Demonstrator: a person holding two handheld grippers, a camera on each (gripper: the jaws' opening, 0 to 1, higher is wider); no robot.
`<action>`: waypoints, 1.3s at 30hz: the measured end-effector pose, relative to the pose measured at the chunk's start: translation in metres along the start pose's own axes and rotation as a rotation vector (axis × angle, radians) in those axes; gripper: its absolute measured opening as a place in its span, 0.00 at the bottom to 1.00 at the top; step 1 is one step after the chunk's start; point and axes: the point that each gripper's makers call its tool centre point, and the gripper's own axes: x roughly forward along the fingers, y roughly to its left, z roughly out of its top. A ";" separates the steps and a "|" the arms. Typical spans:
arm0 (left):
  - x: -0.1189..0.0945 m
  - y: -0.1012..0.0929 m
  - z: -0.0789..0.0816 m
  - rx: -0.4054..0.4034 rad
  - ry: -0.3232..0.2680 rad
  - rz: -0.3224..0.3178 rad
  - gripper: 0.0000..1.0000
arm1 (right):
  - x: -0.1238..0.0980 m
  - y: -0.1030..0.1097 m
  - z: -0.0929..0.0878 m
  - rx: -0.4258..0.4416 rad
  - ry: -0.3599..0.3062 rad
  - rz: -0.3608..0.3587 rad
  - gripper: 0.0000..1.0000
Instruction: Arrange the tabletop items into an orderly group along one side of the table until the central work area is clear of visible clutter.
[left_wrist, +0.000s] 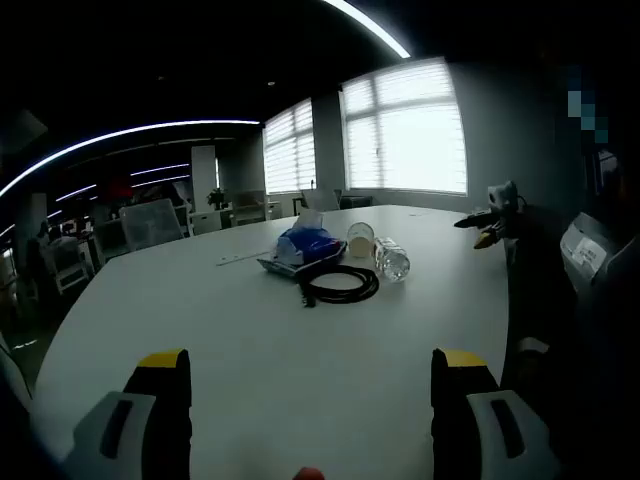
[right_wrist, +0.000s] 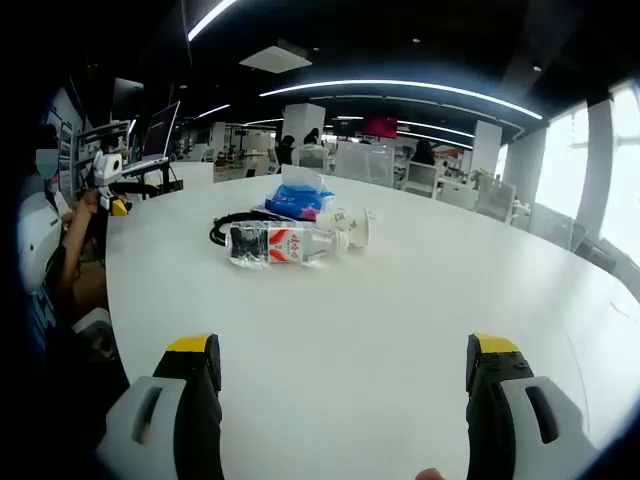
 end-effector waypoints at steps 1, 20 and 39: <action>0.000 0.000 0.000 0.000 0.000 0.001 1.00 | 0.000 0.000 0.000 0.001 0.000 -0.001 1.00; 0.002 -0.002 -0.001 -0.002 0.002 -0.003 1.00 | -0.002 -0.002 -0.003 0.004 -0.001 -0.002 1.00; 0.001 -0.001 0.000 0.004 -0.003 -0.006 1.00 | -0.003 -0.001 -0.005 0.006 0.006 -0.001 1.00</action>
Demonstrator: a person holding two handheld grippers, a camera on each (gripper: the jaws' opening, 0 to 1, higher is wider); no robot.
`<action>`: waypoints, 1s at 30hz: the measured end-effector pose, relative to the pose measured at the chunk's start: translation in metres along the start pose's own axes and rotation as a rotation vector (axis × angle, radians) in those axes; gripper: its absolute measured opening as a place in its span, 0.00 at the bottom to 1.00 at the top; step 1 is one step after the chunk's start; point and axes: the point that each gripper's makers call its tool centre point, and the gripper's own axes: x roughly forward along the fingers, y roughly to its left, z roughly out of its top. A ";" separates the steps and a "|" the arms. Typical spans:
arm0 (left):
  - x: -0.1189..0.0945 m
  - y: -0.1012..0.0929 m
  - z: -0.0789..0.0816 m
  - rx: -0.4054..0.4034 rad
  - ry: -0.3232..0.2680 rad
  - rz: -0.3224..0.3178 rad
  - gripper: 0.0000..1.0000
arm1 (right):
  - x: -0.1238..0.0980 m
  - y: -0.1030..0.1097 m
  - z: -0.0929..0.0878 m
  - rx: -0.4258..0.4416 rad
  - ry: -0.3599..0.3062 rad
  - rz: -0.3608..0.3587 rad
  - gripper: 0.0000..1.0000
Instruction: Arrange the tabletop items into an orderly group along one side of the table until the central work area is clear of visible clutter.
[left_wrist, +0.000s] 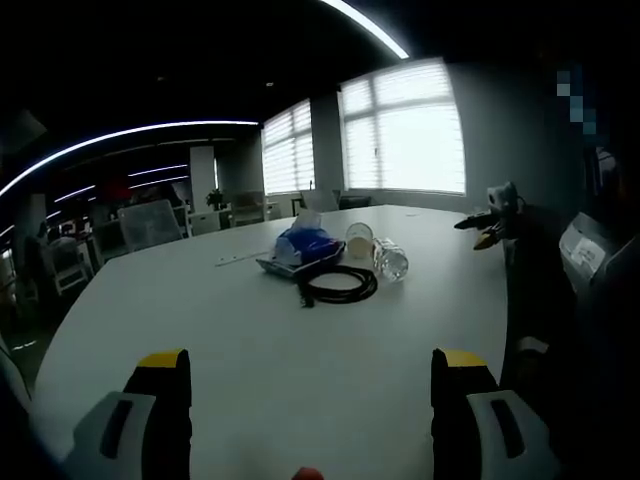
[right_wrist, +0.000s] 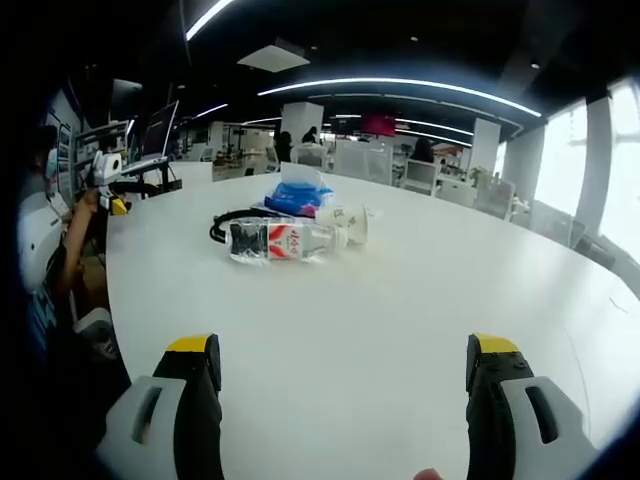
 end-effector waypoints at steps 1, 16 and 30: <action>0.000 0.000 0.000 0.001 0.000 -0.001 1.00 | 0.000 0.000 0.000 0.000 0.000 0.001 1.00; -0.004 -0.002 0.001 0.000 -0.004 -0.001 1.00 | 0.000 0.002 -0.001 0.006 0.004 0.004 1.00; -0.004 -0.003 0.001 0.001 -0.006 -0.001 1.00 | -0.002 0.004 -0.002 -0.002 0.008 0.006 1.00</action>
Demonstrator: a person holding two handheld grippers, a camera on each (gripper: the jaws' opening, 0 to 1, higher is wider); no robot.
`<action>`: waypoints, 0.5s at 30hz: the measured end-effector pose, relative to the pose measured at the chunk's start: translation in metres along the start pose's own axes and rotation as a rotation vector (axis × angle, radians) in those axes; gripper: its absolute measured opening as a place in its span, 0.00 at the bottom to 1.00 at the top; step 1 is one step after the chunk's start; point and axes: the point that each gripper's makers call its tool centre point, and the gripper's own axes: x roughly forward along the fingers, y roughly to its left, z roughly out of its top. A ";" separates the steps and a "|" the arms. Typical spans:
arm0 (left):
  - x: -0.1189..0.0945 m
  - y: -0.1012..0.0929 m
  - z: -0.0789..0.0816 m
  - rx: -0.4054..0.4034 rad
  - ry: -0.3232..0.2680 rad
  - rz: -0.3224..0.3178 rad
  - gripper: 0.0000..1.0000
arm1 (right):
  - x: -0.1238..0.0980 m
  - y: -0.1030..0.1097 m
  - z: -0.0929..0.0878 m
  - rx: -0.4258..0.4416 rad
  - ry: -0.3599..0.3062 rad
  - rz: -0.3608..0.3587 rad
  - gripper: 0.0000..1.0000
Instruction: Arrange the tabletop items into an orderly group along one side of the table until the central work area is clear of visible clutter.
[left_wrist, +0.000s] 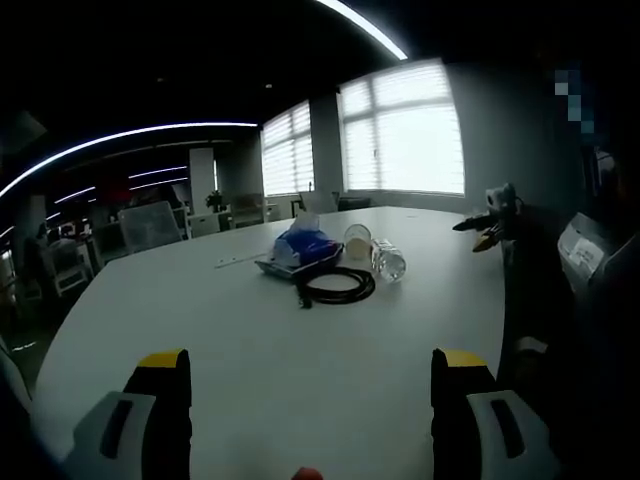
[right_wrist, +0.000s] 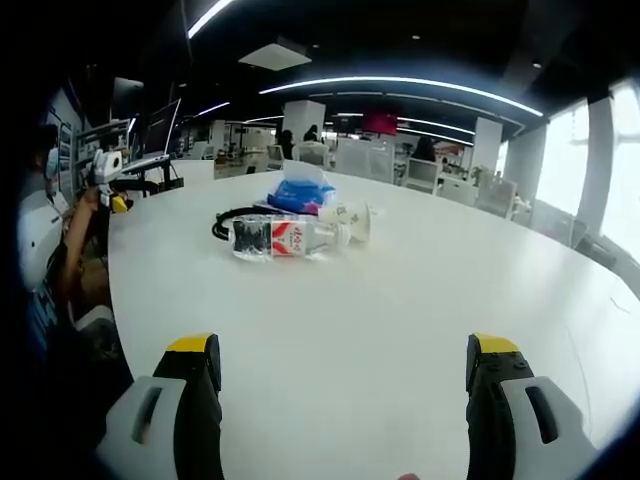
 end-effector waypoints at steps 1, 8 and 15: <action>0.000 0.000 0.000 0.001 0.000 0.000 1.00 | 0.000 0.000 0.001 0.000 -0.003 -0.001 1.00; 0.001 0.000 0.000 0.001 0.002 0.000 1.00 | 0.001 0.001 0.002 -0.007 -0.010 0.007 1.00; 0.001 0.000 0.000 0.001 0.000 -0.004 1.00 | 0.003 0.002 0.004 -0.003 -0.014 0.006 1.00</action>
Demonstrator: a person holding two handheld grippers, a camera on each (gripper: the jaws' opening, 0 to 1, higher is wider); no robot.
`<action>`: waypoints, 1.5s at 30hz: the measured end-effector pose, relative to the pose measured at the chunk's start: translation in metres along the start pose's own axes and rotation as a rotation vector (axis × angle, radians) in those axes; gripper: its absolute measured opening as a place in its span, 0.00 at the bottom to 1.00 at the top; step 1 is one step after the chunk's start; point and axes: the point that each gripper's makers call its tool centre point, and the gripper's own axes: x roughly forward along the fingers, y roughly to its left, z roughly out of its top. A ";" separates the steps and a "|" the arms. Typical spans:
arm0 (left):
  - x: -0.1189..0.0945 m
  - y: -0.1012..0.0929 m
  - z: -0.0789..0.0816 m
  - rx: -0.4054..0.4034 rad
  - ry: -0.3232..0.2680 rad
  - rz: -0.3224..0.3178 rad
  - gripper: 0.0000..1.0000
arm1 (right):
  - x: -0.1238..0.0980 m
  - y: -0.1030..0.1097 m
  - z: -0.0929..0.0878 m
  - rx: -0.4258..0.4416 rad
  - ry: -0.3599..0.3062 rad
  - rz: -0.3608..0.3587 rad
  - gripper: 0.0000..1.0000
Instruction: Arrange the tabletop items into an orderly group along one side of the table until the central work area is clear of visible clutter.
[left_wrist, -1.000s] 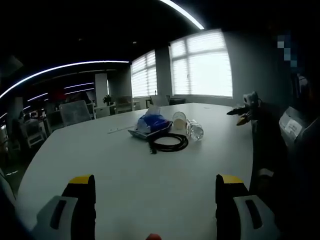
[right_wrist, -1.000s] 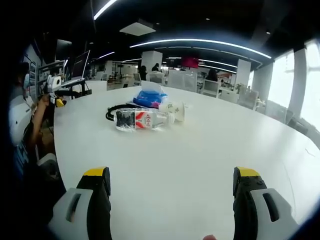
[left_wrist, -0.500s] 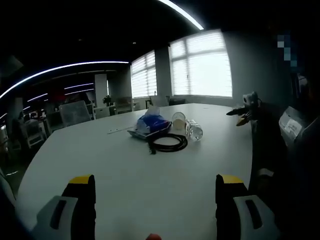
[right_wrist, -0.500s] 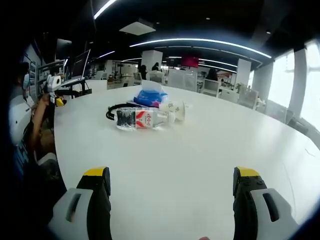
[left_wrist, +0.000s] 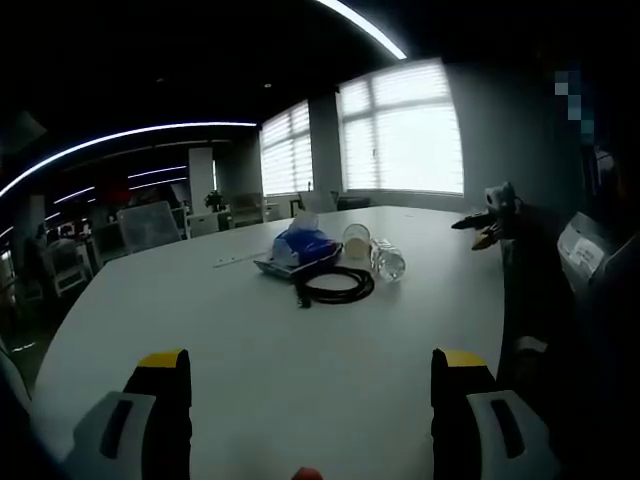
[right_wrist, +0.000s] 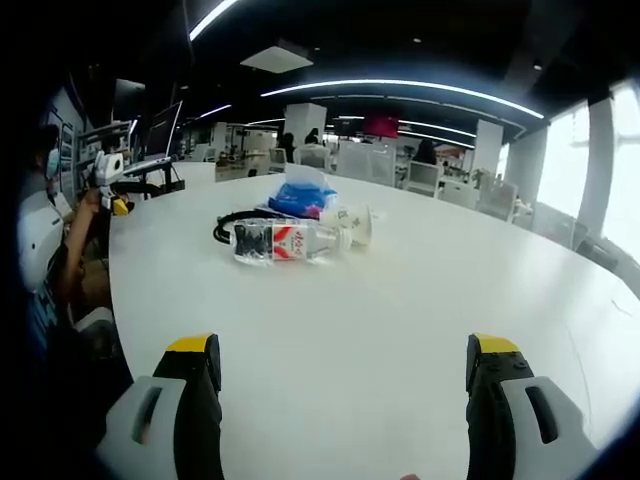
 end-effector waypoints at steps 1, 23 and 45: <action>0.000 0.000 0.000 0.000 0.001 0.001 1.00 | 0.001 0.001 0.000 -0.004 0.002 0.005 1.00; -0.003 -0.005 0.004 0.013 -0.020 -0.010 1.00 | 0.015 0.010 0.012 0.046 -0.007 0.057 1.00; -0.007 -0.008 -0.003 0.009 -0.022 -0.015 1.00 | 0.032 0.013 0.037 0.404 -0.122 0.177 0.84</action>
